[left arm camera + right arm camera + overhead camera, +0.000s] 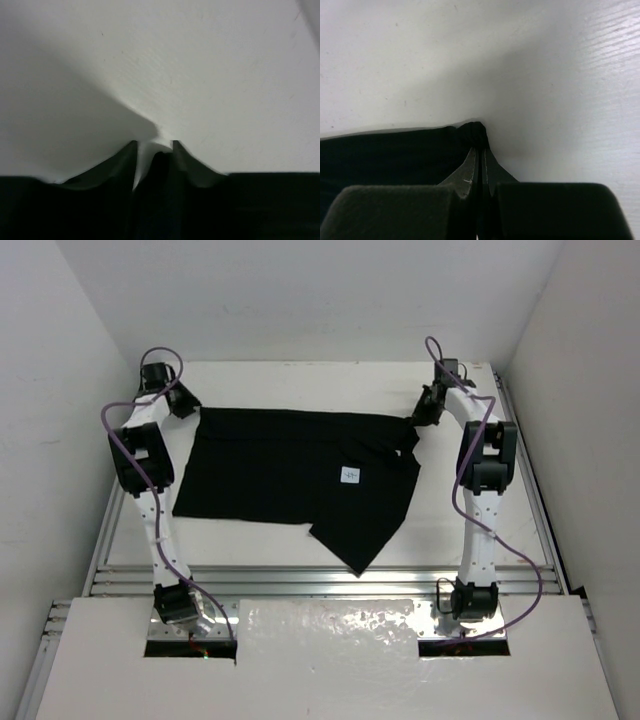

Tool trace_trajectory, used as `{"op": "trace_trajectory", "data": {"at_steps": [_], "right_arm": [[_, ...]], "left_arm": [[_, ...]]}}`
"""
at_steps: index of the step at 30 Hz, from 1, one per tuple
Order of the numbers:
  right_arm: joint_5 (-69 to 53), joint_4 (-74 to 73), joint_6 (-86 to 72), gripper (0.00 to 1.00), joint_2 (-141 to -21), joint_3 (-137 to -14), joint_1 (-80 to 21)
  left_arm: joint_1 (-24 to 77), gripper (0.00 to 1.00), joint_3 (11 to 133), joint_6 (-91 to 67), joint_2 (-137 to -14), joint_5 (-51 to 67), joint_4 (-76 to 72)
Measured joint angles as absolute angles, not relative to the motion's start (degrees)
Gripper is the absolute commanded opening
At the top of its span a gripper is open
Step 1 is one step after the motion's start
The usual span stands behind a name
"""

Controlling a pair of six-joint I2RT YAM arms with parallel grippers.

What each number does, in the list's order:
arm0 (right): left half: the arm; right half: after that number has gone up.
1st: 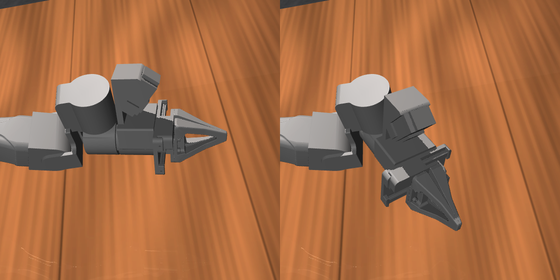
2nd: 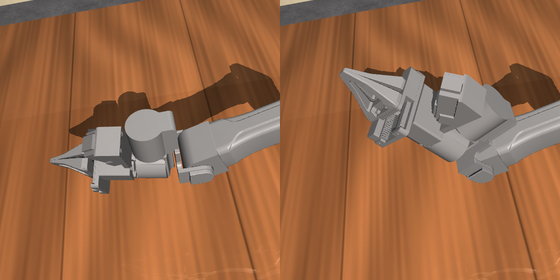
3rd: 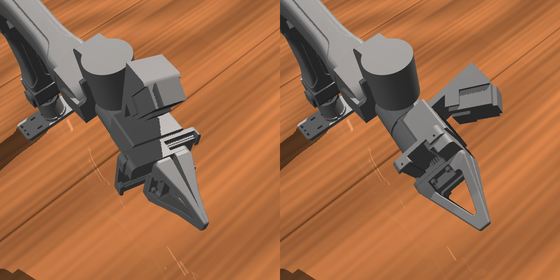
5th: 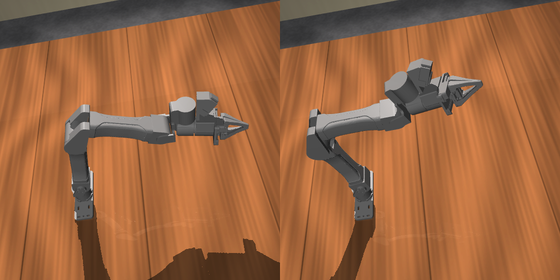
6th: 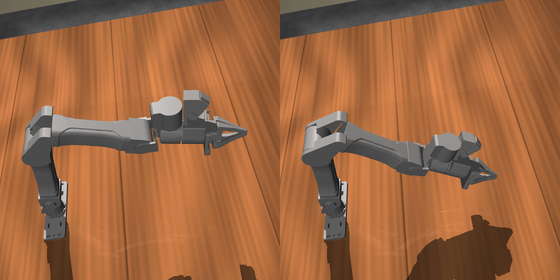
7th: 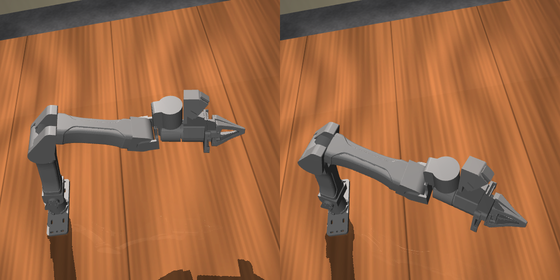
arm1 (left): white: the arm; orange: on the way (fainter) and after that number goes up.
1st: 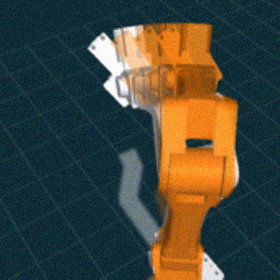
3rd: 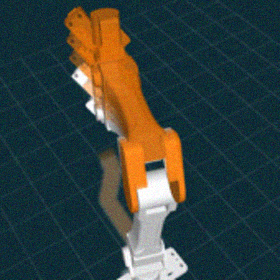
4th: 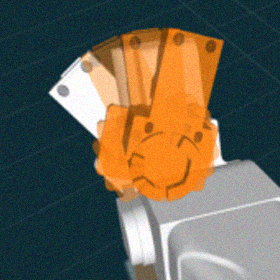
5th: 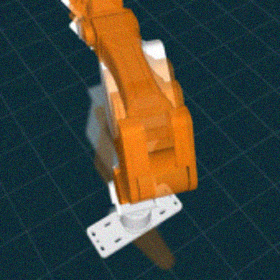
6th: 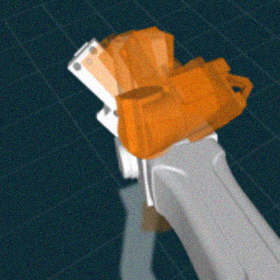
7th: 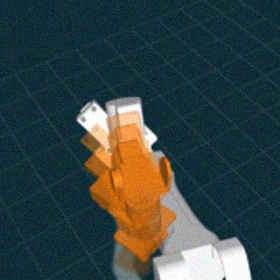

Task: Fold and stack the t-shirts
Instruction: Fold the flattened tshirt in 1/3 of the way, then grap the side of the flattened tshirt closest away from the robot with both arms

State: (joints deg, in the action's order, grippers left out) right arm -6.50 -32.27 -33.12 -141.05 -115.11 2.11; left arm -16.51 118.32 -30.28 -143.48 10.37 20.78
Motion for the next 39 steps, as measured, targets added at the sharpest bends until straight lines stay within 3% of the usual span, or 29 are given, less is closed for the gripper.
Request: {"op": "trace_trajectory", "data": {"at_steps": [1,2,4,5,6,7,8,13,16,25,29,32,38,39], "right_arm": [[-6.3,-32.8,-33.0,0.08,-141.1,-115.3,2.1],[-6.2,-33.7,-32.9,0.17,-141.1,-115.8,2.2],[-6.0,-35.4,-32.5,0.26,-141.1,-116.9,2.4],[-6.0,-36.2,-32.1,0.32,-141.1,-117.7,2.6],[-6.0,-36.8,-32.0,0.44,-141.1,-118.5,2.7],[-6.1,-37.7,-32.0,0.65,-141.1,-119.7,3.0],[-6.1,-38.3,-32.2,0.69,-141.1,-120.9,3.2],[-6.5,-39.2,-31.2,0.75,-140.0,-125.2,4.4],[-6.1,-39.3,-31.9,0.76,-133.5,-119.4,4.7],[-8.3,-37.2,-35.2,0.76,-91.7,-72.2,-3.0],[-13.5,-36.2,-35.2,0.76,-85.9,-62.0,-6.9],[-17.3,-35.6,-35.8,0.76,-83.7,-56.4,-7.7],[-23.5,-33.3,-36.1,0.76,-78.0,-51.2,-10.4],[-24.4,-33.0,-36.0,0.76,-77.1,-50.9,-10.6]], "left_arm": [[-16.6,0.47,119.0,-30.4,-143.7,9.6,20.5],[-16.7,0.63,119.3,-30.6,-143.7,9.0,20.3],[-16.9,0.75,120.3,-30.9,-143.7,8.0,19.7],[-16.9,0.96,120.6,-31.0,-143.7,6.9,19.7],[-17.0,0.97,120.7,-30.8,-143.7,6.2,19.9],[-17.1,0.98,121.4,-31.1,-143.4,6.2,19.9],[-17.1,1.00,122.3,-31.2,-143.2,4.7,20.9],[-17.0,1.00,127.5,-32.4,-141.3,-3.8,30.8],[-16.9,1.00,124.2,-34.6,-134.0,-10.4,38.7],[-16.0,0.96,79.4,-41.5,-93.2,-16.2,50.2],[-15.7,0.78,65.8,-42.8,-87.8,-15.5,49.8],[-15.7,0.75,58.9,-43.3,-88.2,-13.4,48.3],[-15.8,0.57,53.8,-44.1,-89.8,-11.4,42.8],[-15.8,0.49,53.8,-44.2,-90.2,-11.4,41.6]]}}
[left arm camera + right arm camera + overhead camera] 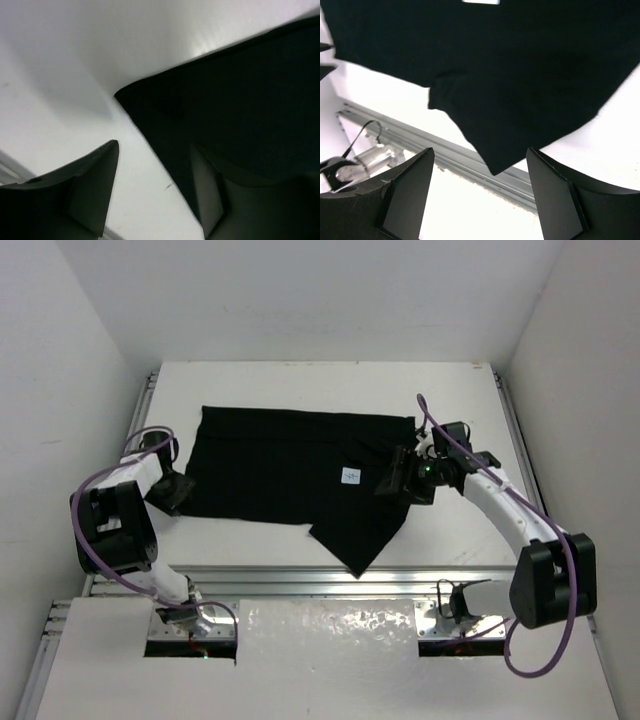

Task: Fold and stack the t-shirts
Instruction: Grap the side of the flattened tshirt closest away from the robot with both arms

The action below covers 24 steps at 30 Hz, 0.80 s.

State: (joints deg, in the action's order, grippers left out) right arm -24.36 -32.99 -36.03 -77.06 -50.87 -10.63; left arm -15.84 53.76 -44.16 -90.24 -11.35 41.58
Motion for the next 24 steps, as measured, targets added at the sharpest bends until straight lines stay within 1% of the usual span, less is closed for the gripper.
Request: {"op": "trace_trajectory", "data": {"at_steps": [1,3,4,7,11,15,16,18,19,21,22,23,24], "right_arm": [[-24.8,-32.8,-36.0,0.76,-76.2,-50.7,-10.7],[-25.7,-32.3,-36.0,0.75,-74.5,-50.3,-10.6],[-25.9,-32.2,-36.0,0.75,-73.8,-50.1,-10.6],[-26.7,-31.9,-36.0,0.75,-72.1,-49.8,-10.6],[-27.3,-32.1,-35.7,0.75,-72.4,-49.7,-10.7],[-27.2,-32.2,-35.3,0.75,-73.1,-49.3,-10.7],[-27.2,-32.2,-35.3,0.75,-73.4,-49.1,-10.8],[-27.1,-32.2,-35.3,0.74,-73.6,-48.9,-11.2],[-27.0,-32.2,-35.3,0.74,-73.6,-48.8,-11.6],[-26.9,-32.3,-34.9,0.73,-73.6,-48.8,-12.4],[-26.8,-32.5,-34.7,0.73,-73.7,-48.8,-12.9],[-26.7,-32.7,-34.4,0.72,-73.7,-48.8,-13.4],[-26.6,-33.1,-34.0,0.71,-73.9,-48.8,-14.0]], "left_arm": [[-15.8,0.49,53.8,-44.5,-90.7,-11.4,40.6],[-15.9,0.41,53.8,-44.5,-91.6,-11.9,38.9],[-16.0,0.40,53.8,-44.6,-92.0,-12.2,38.3],[-16.1,0.41,53.8,-44.9,-93.2,-13.1,38.0],[-16.1,0.50,53.8,-45.5,-93.9,-14.5,38.8],[-16.3,0.50,53.8,-45.7,-93.9,-17.1,39.8],[-16.6,0.46,53.8,-45.7,-94.0,-17.4,39.7],[-17.1,0.44,53.8,-45.5,-95.2,-18.0,39.1],[-17.5,0.39,54.1,-45.6,-96.2,-17.9,38.7],[-17.8,0.37,55.2,-45.1,-97.3,-17.5,38.2],[-17.8,0.29,55.5,-45.0,-97.6,-17.5,38.0],[-17.8,0.24,55.7,-44.9,-97.8,-17.4,37.7],[-17.8,0.13,55.7,-44.6,-97.9,-17.0,36.9]]}}
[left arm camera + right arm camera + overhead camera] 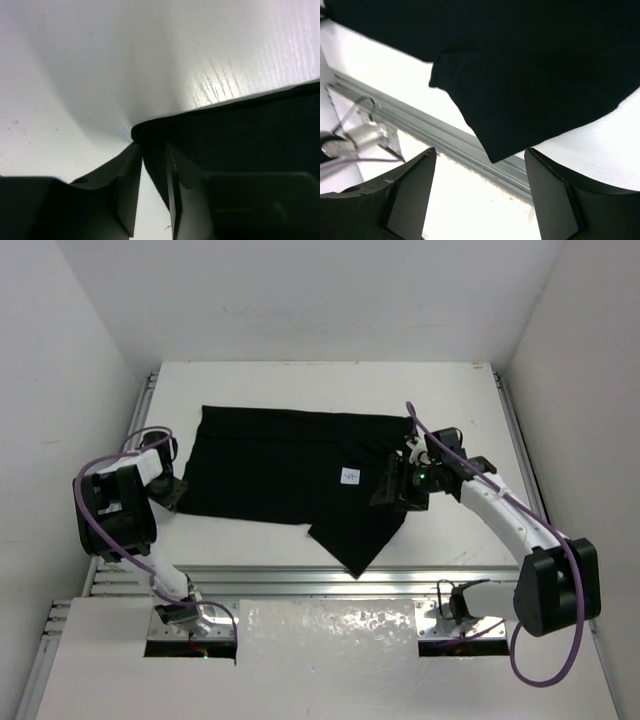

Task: Fold and stack the t-shirts
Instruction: Grap the side of the flattened tshirt closest away from the robot with both arms

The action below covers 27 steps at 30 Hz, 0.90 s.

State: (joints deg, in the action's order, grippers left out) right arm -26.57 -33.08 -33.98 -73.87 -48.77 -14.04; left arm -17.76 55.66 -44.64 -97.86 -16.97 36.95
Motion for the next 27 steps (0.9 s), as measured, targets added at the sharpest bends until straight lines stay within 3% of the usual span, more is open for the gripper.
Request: {"op": "trace_trajectory", "data": {"at_steps": [1,2,15,23,27], "right_arm": [[-26.6,-33.2,-33.7,0.71,-74.0,-48.8,-14.5],[-26.5,-33.3,-33.2,0.70,-74.2,-48.6,-15.7],[-14.2,-35.1,-39.7,0.68,-82.8,-40.8,-41.6],[-8.2,-34.6,-46.3,0.59,-90.4,-44.4,-46.4],[-7.3,-33.1,-48.9,0.49,-93.0,-45.3,-47.3]], "left_arm": [[-17.7,0.02,55.7,-44.3,-97.9,-16.8,36.5],[-17.7,0.00,55.6,-44.3,-97.9,-16.4,35.6],[-18.3,0.00,52.0,-39.5,-95.2,-11.9,30.5],[-18.5,0.00,51.7,-37.5,-95.2,-9.1,28.6],[-18.5,0.00,51.5,-37.3,-95.2,-7.5,27.5]]}}
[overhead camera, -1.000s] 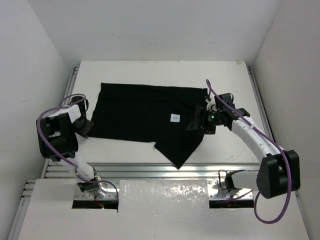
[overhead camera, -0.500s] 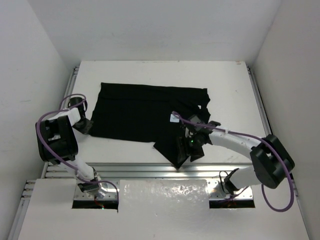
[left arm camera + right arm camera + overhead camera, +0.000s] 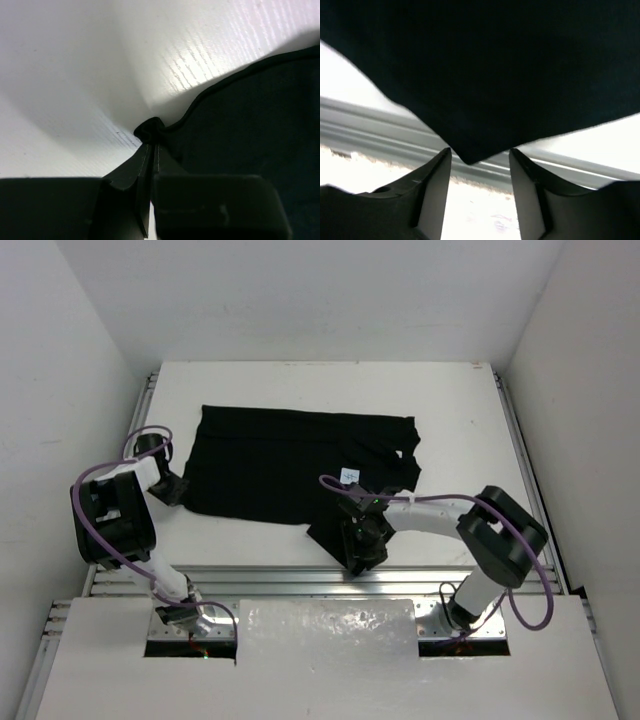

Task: Fold and stack the t-shirts
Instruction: Grap the side of the flattened tshirt closest away from the robot with both arms, then fold the other side of the tshirt into a rectangle

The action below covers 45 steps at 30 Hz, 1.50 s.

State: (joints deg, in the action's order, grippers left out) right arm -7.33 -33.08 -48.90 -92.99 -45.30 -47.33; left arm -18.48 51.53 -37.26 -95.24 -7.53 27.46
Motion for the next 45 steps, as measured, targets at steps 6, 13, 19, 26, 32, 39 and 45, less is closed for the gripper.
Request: {"op": "trace_trajectory", "data": {"at_steps": [6,13,19,26,32,39,45], "right_arm": [[-5.9,-32.6,-51.2,0.30,-96.3,-48.1,-47.7],[-4.1,-32.1,-53.2,0.00,-97.2,-49.0,-47.9],[-0.9,-35.7,-54.3,0.00,-95.9,-50.2,-49.1],[2.9,-43.5,-53.8,0.00,-91.5,-56.6,-48.3],[5.9,-45.3,-50.8,0.00,-92.3,-62.2,-41.6],[8.2,-46.5,-44.8,0.00,-98.3,-74.0,-35.2],[9.7,-47.2,-40.0,0.00,-103.6,-79.0,-31.4]], "left_arm": [[-18.5,0.00,51.3,-36.9,-95.3,-6.2,26.3],[-18.5,0.00,51.3,-36.5,-95.3,-5.7,26.0],[-18.5,0.00,51.2,-36.6,-95.1,-5.0,25.8],[-18.5,0.00,50.9,-38.0,-94.3,-3.5,27.2],[-18.5,0.00,53.8,-39.2,-94.8,-2.9,31.1],[-18.4,0.00,60.3,-39.6,-99.0,-2.3,32.9],[-18.1,0.00,65.0,-39.9,-103.2,-2.5,34.8]]}}
